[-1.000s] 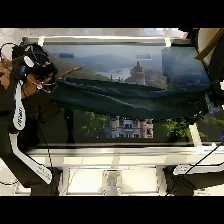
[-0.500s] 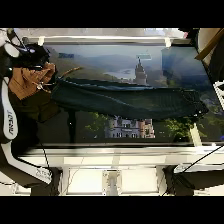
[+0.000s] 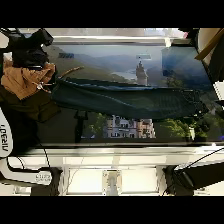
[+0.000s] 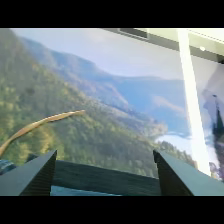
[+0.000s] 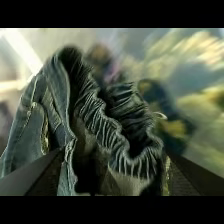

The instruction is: Fold the clothes and pants, and hang the long-sleeved shirts on hangers.

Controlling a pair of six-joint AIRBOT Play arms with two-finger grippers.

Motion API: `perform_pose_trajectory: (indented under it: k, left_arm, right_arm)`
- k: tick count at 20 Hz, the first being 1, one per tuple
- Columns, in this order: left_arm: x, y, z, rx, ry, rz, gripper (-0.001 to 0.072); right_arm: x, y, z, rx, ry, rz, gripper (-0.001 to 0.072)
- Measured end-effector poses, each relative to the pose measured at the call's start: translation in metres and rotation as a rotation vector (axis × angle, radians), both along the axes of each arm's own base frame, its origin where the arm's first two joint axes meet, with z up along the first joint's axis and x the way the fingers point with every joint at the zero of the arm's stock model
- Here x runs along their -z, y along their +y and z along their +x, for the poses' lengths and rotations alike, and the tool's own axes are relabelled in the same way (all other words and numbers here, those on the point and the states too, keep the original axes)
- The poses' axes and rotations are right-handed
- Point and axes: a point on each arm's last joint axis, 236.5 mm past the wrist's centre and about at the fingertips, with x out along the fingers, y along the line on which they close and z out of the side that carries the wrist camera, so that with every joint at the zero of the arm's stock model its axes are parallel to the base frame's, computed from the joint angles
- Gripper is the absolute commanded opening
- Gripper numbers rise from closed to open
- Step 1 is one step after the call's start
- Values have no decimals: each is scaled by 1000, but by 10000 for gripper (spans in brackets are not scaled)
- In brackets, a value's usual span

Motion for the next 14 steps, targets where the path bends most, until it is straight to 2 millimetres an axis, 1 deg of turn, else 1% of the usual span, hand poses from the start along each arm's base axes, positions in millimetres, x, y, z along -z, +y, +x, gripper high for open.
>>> perform_pose_trajectory:
  k: [4, 7, 9, 11, 14]
  left_arm:
    - [-4, -15, -3, 28, -7, 1, 718]
    - [-5, -23, -4, 41, -7, -4, 717]
    - [-5, -27, -5, 47, -7, -5, 717]
    - [-4, -29, -6, 53, -3, -4, 718]
    - [-1, -31, -8, 60, 11, -3, 717]
  right_arm:
    - [30, 14, 14, -56, -19, 45, 679]
    - [40, 28, 28, -103, -21, 51, 678]
    - [41, 45, 39, -158, -22, 60, 678]
    - [42, 66, 48, -233, -15, 70, 678]
    - [41, 101, 56, -353, 1, 85, 676]
